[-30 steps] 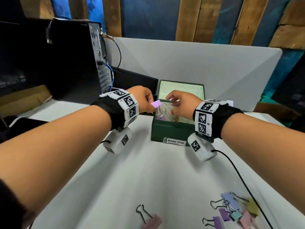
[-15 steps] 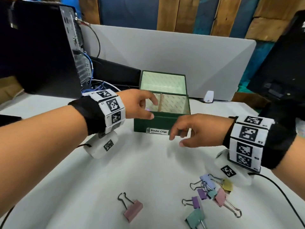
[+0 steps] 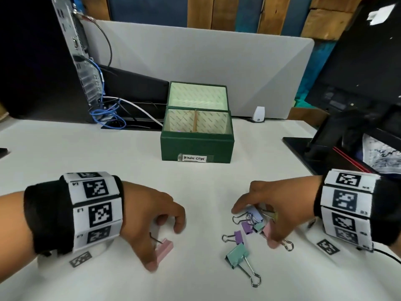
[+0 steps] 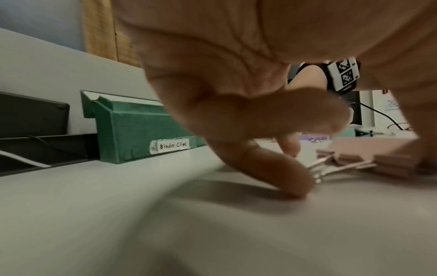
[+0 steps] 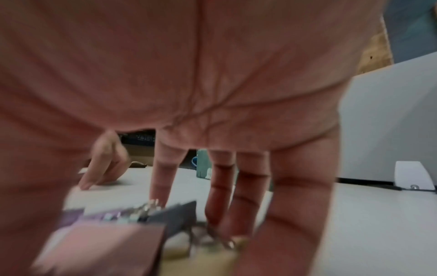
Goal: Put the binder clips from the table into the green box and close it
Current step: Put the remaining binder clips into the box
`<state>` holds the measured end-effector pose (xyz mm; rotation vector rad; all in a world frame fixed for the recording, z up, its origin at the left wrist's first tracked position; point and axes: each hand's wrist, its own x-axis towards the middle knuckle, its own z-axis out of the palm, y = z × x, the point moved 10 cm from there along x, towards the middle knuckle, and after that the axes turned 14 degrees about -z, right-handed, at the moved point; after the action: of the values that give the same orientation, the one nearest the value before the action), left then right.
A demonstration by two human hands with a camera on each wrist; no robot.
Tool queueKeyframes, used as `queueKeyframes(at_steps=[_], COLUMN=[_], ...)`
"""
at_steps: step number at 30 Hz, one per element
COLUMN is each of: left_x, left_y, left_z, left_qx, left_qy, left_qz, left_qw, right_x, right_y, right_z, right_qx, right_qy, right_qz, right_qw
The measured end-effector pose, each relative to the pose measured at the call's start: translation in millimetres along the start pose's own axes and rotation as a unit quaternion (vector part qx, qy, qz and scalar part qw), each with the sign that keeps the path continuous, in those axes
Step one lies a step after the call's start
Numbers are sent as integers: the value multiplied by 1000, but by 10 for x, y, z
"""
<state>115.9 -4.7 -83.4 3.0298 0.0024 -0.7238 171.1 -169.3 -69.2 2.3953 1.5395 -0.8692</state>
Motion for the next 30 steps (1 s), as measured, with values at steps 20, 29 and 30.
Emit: queueKeyframes(at_steps=[20,29,30], left_x=[-165,93,126], left_y=[1362,1264,1171], left_z=[-276,-179,-204], left_qx=[23,33,39], left_qy=[11,-6,0], left_qz=[250,179,156], left_qw=[968,983,987], right_x=[244,255,262], right_y=[138,81,91], right_z=[-363,-292,-304], right_qx=[50,14,20], right_qy=[144,129,133], right_qz=[-32,-58,-53], right_qw=[988,990,990])
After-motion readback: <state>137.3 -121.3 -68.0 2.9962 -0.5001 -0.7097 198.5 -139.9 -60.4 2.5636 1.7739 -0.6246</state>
